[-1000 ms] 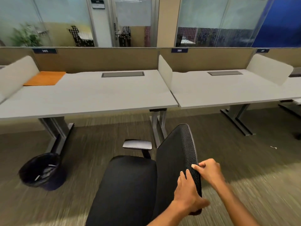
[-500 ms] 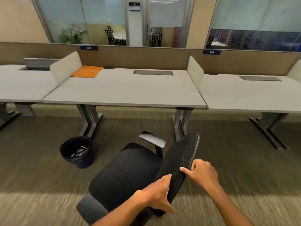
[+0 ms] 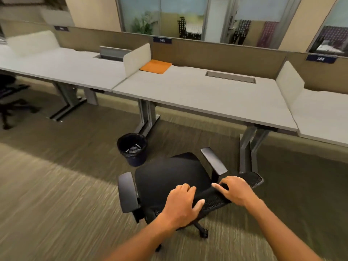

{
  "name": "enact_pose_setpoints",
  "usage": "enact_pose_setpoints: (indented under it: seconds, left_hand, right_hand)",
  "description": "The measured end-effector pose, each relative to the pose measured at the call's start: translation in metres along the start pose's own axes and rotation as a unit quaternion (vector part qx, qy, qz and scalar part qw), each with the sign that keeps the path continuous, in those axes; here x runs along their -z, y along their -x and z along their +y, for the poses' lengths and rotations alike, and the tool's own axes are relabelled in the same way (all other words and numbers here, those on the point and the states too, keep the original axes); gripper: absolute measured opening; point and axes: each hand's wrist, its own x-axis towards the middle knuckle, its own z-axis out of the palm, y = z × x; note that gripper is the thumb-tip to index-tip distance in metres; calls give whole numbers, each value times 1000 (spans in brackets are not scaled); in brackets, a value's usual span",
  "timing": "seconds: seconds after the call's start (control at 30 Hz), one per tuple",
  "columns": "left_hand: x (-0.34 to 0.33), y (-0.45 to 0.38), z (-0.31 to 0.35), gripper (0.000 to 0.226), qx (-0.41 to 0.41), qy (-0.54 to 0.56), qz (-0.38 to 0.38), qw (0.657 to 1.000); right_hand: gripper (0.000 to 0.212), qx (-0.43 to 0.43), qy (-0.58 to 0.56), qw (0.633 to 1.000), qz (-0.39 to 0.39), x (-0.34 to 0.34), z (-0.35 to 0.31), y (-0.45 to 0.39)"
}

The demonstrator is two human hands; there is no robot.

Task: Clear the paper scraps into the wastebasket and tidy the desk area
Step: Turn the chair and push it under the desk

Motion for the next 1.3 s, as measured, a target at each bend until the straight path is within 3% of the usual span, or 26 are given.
enact_pose_setpoints:
  seconds: [0.13, 0.27, 0.6, 0.77, 1.03, 1.3]
  left_hand:
    - [-5, 17, -30, 58, 90, -37, 24, 995]
    - [-11, 33, -49, 62, 126, -31, 50, 990]
    - [-5, 37, -79, 54, 74, -76, 74, 992]
    - [8, 22, -111, 66, 31, -87, 83, 992]
    - [19, -7, -144, 69, -10, -97, 97, 991]
    - [24, -61, -169, 70, -23, -92, 95, 991]
  right_hand:
    - [68, -5, -22, 999, 38, -18, -37, 7]
    - [69, -42, -33, 997, 61, -27, -61, 17]
    - [45, -57, -97, 992, 49, -36, -94, 30]
    - [39, -60, -109, 991, 57, -34, -98, 24]
    - [38, -103, -92, 986, 90, -31, -84, 5]
    - [46, -64, -33, 989, 132, -32, -76, -27]
